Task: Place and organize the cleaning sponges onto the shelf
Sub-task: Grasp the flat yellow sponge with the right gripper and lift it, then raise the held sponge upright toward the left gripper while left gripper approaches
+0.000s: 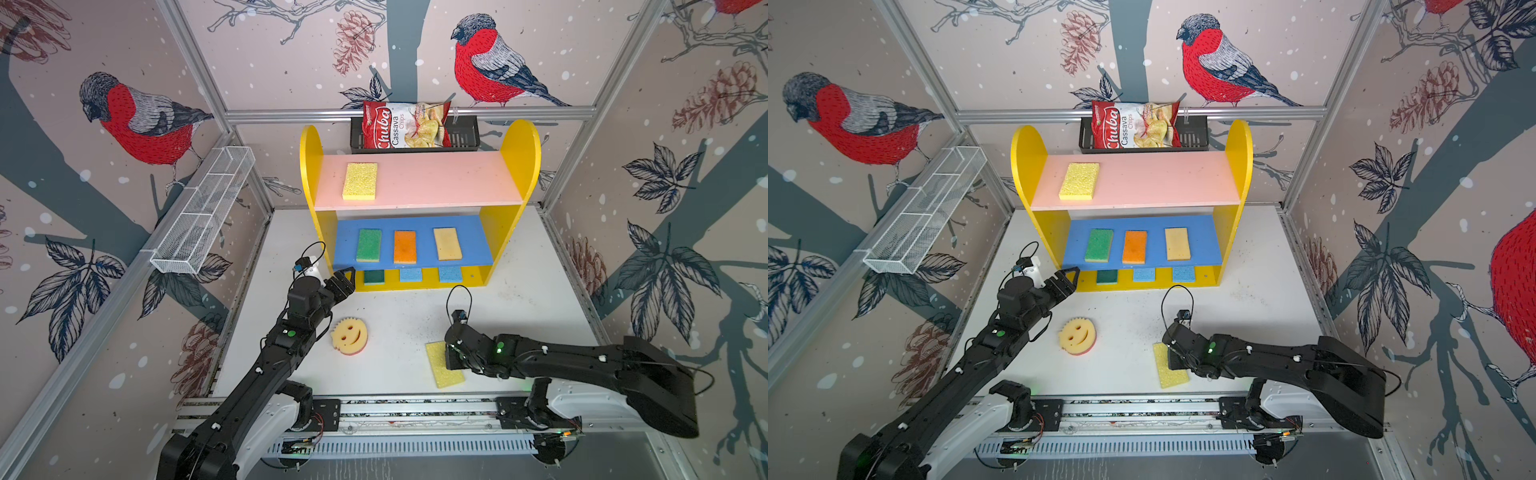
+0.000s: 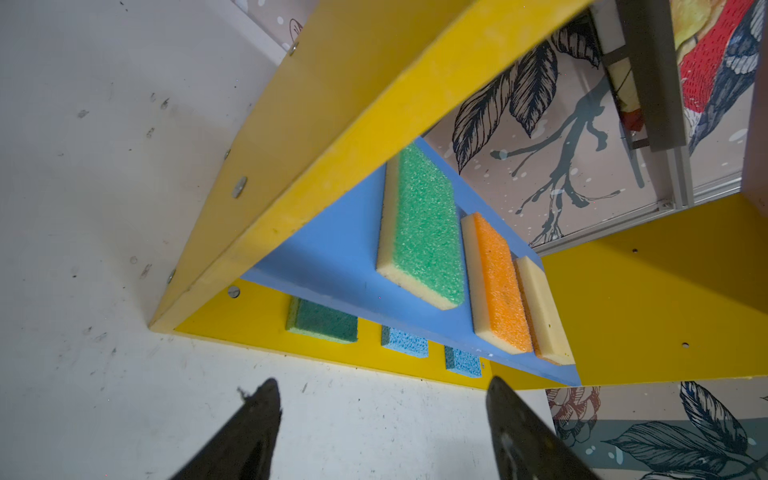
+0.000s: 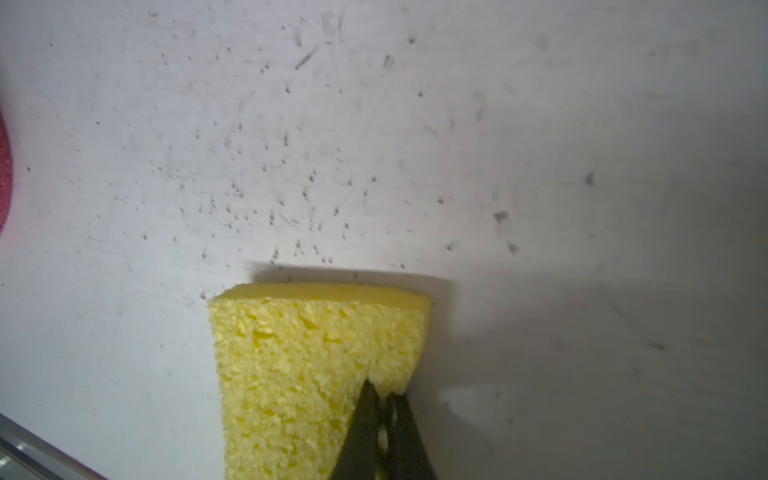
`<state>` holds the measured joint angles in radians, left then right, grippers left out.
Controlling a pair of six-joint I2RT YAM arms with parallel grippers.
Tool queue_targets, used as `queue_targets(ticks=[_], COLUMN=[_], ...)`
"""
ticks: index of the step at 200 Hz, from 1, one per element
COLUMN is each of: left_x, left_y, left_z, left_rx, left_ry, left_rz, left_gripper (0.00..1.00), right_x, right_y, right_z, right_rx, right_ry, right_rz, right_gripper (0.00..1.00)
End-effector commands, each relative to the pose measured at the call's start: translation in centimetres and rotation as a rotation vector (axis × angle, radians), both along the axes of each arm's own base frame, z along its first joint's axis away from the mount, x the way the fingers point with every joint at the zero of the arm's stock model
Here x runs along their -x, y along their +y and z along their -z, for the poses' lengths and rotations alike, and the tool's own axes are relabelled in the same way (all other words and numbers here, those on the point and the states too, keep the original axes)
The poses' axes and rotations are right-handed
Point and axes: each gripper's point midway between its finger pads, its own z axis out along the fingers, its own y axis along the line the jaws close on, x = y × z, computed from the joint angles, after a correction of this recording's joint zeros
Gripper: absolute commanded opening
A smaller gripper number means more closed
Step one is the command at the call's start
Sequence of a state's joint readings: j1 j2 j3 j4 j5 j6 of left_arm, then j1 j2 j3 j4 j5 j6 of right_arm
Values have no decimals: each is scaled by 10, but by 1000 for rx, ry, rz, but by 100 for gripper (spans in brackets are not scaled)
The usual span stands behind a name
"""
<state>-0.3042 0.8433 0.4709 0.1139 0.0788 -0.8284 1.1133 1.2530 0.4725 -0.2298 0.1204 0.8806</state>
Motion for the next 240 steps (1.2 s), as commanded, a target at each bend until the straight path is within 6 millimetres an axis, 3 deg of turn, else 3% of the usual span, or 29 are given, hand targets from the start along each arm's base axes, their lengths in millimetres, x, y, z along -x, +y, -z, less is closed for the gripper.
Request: queue_targets(ticks=[1, 28, 58, 86, 125, 142, 176, 208, 240], left_x=[2, 0, -14, -23, -4, 8, 21, 40, 57], left_y=[-7, -19, -46, -91, -160, -175, -178, -198, -215], left_z=[-3, 5, 2, -34, -90, -98, -98, -103, -124], left_rx=[-36, -28, -28, 9, -17, -2, 15, 56, 158], left_ry=[-10, -1, -36, -186, -392, -429, -439, -463, -517], left_rz=[52, 95, 151, 262, 471, 538, 574, 676, 789], left_gripper=[78, 78, 77, 77, 80, 82, 86, 86, 82], right_x=[-15, -43, -72, -87, -99, -105, -112, -118, -121], right_y=[14, 20, 2, -4, 6, 7, 1, 4, 14], right_z=[-16, -58, -107, -153, -207, -235, -292, -318, -325], right_rx=[7, -21, -41, -135, -249, -312, -441, -468, -468], right_ry=[-72, -199, -321, -436, -567, -645, -789, -819, -811], right_rz=[-75, -77, 10, 67, 78, 104, 128, 97, 70], right_gripper=[0, 0, 0, 0, 0, 0, 0, 0, 0])
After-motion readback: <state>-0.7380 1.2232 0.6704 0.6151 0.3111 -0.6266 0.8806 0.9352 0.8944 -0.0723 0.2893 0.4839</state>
